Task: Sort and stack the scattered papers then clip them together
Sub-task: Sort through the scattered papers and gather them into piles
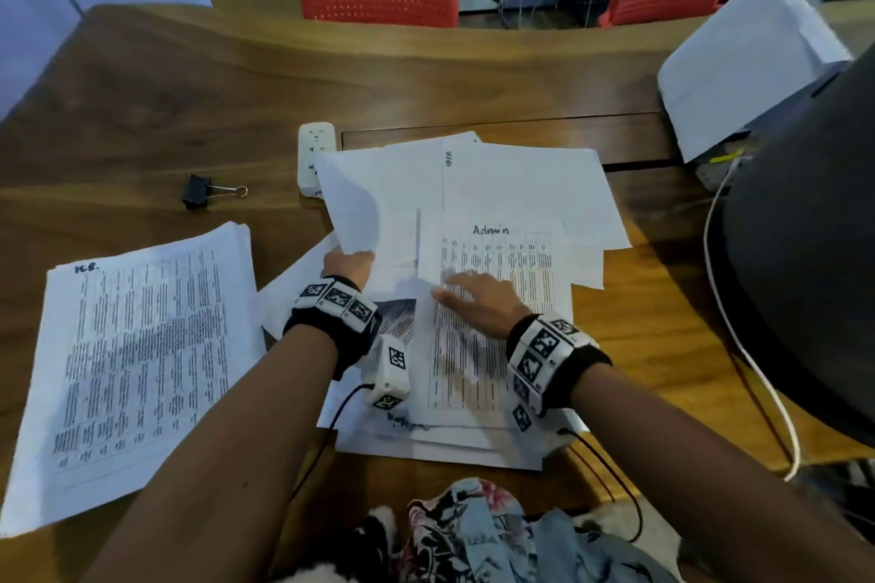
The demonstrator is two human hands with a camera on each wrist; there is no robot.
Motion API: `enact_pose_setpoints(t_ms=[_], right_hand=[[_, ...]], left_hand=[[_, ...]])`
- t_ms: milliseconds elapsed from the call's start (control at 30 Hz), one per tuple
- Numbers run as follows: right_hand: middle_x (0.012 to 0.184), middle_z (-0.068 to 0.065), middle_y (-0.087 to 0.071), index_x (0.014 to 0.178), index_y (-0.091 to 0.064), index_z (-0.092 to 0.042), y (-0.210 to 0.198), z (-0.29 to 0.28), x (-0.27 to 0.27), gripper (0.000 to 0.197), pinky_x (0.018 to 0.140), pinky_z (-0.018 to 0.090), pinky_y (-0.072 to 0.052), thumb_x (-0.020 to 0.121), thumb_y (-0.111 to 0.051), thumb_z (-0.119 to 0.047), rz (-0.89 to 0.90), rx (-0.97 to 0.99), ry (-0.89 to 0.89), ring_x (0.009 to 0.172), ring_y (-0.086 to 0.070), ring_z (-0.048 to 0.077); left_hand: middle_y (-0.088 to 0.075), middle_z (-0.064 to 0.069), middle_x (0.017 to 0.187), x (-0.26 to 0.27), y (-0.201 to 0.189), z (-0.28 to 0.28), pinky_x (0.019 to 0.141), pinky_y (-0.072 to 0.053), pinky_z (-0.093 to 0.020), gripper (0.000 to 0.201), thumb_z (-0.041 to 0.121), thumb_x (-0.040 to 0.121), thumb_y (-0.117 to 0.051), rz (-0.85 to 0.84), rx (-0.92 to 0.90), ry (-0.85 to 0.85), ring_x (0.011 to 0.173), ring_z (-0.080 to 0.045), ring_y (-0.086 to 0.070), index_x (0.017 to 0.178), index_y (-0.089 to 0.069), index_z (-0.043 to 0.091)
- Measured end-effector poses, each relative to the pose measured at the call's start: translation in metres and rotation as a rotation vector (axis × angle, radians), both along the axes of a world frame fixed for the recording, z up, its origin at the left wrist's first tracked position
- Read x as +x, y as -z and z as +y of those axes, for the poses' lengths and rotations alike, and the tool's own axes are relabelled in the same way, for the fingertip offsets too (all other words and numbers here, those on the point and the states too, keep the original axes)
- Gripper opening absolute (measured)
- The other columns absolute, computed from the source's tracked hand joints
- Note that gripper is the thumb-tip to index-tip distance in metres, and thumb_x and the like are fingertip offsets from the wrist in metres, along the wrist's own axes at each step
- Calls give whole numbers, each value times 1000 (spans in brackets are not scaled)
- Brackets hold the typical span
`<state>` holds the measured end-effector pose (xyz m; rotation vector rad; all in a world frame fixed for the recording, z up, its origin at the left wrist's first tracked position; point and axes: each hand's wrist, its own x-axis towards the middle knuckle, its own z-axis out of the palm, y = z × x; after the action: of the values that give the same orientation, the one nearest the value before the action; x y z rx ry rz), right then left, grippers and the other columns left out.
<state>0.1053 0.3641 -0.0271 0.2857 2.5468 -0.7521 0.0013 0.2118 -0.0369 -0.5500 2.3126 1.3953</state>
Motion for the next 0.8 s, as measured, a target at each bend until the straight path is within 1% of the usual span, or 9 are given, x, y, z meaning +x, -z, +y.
enact_pose_setpoints(t_ms=[100,167,267,400,500,567,667,733,800], right_hand=[[146,-1,-31,129,-44,-37,9,6,4,55,107,63,-22,85,-34,-68,-38,147,-93,136,-25,32],[144,0,-32,125,-49,-34,6,5,2,47,104,65,-22,87,-40,-61,-68,205,-93,134,-27,32],[140,7,-38,120,-53,-20,-7,2,-16,44,106,59,-25,90,-43,-50,15,269,-61,127,-37,31],[149,9,-24,144,-20,-17,-23,-11,-43,78,104,47,-35,81,-61,-37,369,43,-49,129,-35,31],[152,11,-20,146,-11,-12,-28,-22,-58,88,106,45,-36,78,-64,-27,445,-42,-141,132,-34,31],[151,12,-25,146,-16,-11,-28,-26,-62,77,106,42,-36,83,-59,-23,490,-63,-148,131,-38,31],[140,17,-45,140,-34,-8,-24,-28,-61,51,98,41,-40,91,-47,-16,568,-57,-134,119,-50,35],[117,23,-61,125,-51,-3,-20,-31,-61,37,83,38,-45,92,-41,-14,667,-30,-121,101,-59,39],[91,25,-67,104,-62,1,-22,-32,-62,31,67,33,-43,88,-40,-12,788,-72,-58,80,-63,37]], left_hand=[[-59,-20,127,-2,-8,2,95,-44,-35,36,10,90,-51,128,-117,24,117,-35,-55,124,-56,-2],[-62,-21,121,-4,-17,0,94,-48,-37,35,12,89,-51,219,-111,16,113,-35,-58,119,-59,-4],[-64,-19,119,-6,-34,-5,95,-50,-38,32,15,92,-51,312,-48,55,111,-33,-60,117,-60,-2],[-60,-11,117,1,-61,-12,89,-45,-32,34,19,97,-46,329,164,167,109,-25,-56,126,-53,1],[-58,-6,108,6,-74,-14,84,-48,-30,36,23,100,-39,260,312,221,99,-19,-55,123,-53,-1],[-60,-6,103,6,-74,-16,85,-49,-32,36,26,100,-37,235,354,254,93,-18,-58,117,-56,1],[-62,-8,99,6,-67,-21,93,-46,-38,32,28,100,-38,222,330,312,91,-20,-58,108,-59,5],[-61,-11,105,6,-62,-24,90,-46,-39,36,24,100,-39,196,343,321,96,-22,-57,117,-58,-2],[-60,-13,107,5,-56,-27,89,-47,-41,37,22,100,-40,168,330,312,98,-24,-56,120,-55,-6]])
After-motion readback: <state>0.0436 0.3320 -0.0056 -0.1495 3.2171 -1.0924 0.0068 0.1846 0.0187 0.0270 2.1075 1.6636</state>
